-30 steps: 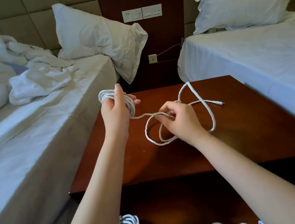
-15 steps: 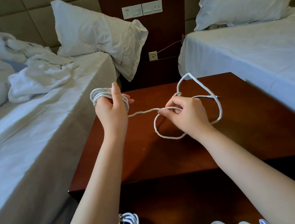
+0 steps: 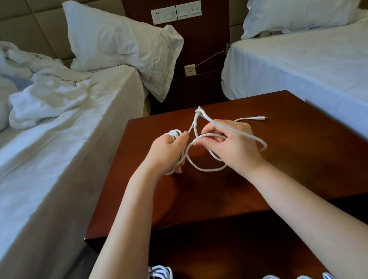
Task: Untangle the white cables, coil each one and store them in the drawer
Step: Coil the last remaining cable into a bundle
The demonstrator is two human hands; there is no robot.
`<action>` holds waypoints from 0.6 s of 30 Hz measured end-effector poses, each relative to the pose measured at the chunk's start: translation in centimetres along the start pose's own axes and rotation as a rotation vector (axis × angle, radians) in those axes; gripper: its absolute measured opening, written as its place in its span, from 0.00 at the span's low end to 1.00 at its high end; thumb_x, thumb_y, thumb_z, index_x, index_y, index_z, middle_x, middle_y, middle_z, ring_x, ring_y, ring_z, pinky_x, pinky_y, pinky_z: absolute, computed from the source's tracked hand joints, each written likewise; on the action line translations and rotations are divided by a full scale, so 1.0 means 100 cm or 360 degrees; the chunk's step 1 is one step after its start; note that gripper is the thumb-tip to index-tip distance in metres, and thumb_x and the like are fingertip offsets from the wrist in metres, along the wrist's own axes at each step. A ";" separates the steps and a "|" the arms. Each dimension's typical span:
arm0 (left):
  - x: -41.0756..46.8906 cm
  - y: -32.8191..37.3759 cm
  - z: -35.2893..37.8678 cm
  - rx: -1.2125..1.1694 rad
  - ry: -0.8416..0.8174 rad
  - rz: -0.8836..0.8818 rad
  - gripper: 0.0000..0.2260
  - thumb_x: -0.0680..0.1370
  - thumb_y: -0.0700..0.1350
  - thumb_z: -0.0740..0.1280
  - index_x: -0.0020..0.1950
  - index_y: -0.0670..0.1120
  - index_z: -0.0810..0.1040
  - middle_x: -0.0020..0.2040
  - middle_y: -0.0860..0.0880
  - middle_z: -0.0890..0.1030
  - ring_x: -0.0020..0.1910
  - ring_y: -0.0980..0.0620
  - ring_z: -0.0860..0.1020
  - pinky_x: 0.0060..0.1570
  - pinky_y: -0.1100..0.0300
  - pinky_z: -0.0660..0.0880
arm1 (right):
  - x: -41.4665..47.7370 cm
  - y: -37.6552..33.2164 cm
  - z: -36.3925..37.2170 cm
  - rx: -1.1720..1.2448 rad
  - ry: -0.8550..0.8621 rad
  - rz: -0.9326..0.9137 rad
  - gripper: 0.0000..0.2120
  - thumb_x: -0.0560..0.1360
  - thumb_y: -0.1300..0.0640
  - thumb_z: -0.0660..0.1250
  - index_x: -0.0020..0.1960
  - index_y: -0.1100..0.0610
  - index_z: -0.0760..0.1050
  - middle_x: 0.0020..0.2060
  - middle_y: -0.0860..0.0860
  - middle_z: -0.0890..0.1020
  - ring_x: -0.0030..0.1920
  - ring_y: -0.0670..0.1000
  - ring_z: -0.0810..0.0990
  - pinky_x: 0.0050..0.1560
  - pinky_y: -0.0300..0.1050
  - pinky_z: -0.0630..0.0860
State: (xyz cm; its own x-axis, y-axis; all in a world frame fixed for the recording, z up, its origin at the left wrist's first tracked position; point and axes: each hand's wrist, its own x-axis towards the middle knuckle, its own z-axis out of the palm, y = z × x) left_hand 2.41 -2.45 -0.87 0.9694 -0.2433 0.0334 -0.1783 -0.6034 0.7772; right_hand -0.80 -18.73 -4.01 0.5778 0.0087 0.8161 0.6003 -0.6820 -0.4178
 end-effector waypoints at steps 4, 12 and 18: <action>-0.007 0.000 -0.012 -0.0378 -0.0361 0.0091 0.14 0.79 0.43 0.62 0.35 0.40 0.75 0.28 0.43 0.77 0.28 0.47 0.77 0.34 0.58 0.74 | 0.003 0.005 -0.003 0.0042 0.0017 -0.0023 0.15 0.71 0.47 0.73 0.45 0.60 0.83 0.36 0.50 0.84 0.38 0.48 0.82 0.36 0.49 0.80; -0.004 -0.003 -0.014 0.0185 -0.0011 0.0343 0.13 0.70 0.37 0.71 0.28 0.38 0.72 0.25 0.45 0.75 0.25 0.55 0.73 0.28 0.61 0.70 | 0.003 0.005 -0.003 0.0107 -0.0165 0.0323 0.15 0.72 0.47 0.73 0.39 0.59 0.79 0.27 0.40 0.74 0.32 0.42 0.74 0.32 0.31 0.66; 0.003 -0.007 -0.011 0.0359 0.0417 0.0400 0.22 0.67 0.39 0.73 0.24 0.45 0.59 0.23 0.51 0.63 0.24 0.56 0.61 0.24 0.64 0.58 | 0.001 0.003 -0.003 0.0043 -0.0298 0.0409 0.08 0.75 0.52 0.71 0.42 0.55 0.77 0.28 0.42 0.72 0.32 0.40 0.73 0.32 0.30 0.67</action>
State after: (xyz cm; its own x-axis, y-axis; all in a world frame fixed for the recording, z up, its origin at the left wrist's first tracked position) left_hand 3.00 -1.31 -0.72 0.8961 -0.2206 0.3851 -0.4186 -0.7081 0.5686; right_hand -0.75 -19.13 -3.94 0.8025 -0.0253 0.5961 0.4347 -0.6596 -0.6132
